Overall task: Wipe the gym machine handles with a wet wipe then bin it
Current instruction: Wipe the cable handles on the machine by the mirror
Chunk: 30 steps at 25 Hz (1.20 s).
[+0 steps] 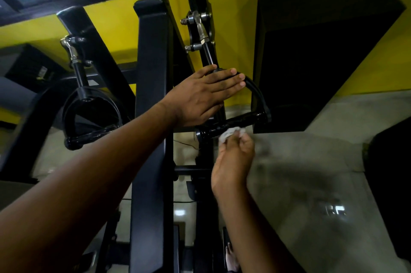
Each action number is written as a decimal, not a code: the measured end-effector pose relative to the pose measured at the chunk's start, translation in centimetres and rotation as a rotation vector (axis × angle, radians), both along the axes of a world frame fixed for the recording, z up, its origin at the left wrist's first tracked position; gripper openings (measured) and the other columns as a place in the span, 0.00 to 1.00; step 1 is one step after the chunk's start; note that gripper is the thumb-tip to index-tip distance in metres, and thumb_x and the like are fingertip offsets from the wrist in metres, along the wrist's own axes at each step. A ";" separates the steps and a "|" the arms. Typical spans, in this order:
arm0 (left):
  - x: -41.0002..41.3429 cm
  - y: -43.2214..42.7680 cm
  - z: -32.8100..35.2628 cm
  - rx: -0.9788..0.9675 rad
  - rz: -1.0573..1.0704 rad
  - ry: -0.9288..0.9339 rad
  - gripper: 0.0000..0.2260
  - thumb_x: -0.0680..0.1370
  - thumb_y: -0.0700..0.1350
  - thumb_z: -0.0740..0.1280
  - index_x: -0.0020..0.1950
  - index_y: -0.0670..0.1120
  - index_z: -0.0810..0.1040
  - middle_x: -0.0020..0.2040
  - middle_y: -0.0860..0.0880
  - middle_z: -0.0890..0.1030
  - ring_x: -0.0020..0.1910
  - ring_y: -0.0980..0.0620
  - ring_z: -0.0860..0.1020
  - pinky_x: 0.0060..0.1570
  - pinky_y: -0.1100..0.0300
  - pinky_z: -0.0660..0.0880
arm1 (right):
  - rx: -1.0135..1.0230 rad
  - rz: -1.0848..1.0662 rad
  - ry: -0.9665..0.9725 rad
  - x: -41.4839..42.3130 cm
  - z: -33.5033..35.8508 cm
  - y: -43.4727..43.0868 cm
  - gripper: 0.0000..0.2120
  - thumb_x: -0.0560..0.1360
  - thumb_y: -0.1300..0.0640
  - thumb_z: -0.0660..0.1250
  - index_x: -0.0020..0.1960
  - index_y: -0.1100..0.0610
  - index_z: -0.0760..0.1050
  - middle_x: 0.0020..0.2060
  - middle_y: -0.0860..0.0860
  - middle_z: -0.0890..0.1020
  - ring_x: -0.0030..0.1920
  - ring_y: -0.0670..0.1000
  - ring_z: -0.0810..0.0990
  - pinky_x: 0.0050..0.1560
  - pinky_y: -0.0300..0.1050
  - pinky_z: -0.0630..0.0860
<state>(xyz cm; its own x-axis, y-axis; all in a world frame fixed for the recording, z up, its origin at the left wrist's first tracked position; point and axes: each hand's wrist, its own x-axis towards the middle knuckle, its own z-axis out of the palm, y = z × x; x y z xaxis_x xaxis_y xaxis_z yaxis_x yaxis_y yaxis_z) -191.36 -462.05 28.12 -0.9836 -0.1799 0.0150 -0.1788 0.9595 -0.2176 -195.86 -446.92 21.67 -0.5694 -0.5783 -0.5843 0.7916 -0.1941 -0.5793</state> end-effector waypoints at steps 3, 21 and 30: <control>0.2 -0.3 -0.2 0.006 0.002 -0.009 0.26 0.82 0.51 0.51 0.80 0.47 0.54 0.80 0.50 0.54 0.79 0.51 0.50 0.76 0.45 0.51 | 0.186 0.098 0.706 2.2 0.3 1.2 0.05 0.78 0.64 0.67 0.51 0.57 0.77 0.54 0.54 0.79 0.53 0.51 0.80 0.49 0.32 0.77; 3.7 6.0 4.3 0.133 0.340 -0.142 0.30 0.82 0.51 0.57 0.81 0.49 0.49 0.80 0.50 0.52 0.79 0.51 0.51 0.75 0.52 0.57 | 0.243 0.596 1.814 -8.1 4.6 5.0 0.14 0.80 0.61 0.56 0.56 0.61 0.79 0.51 0.56 0.81 0.52 0.57 0.77 0.52 0.38 0.68; 16.6 31.9 8.5 0.263 1.216 0.123 0.20 0.79 0.52 0.60 0.71 0.56 0.71 0.65 0.48 0.78 0.63 0.43 0.75 0.56 0.50 0.75 | -0.279 1.282 1.602 2.5 10.3 13.1 0.11 0.80 0.56 0.61 0.56 0.58 0.80 0.53 0.56 0.82 0.55 0.56 0.78 0.56 0.46 0.72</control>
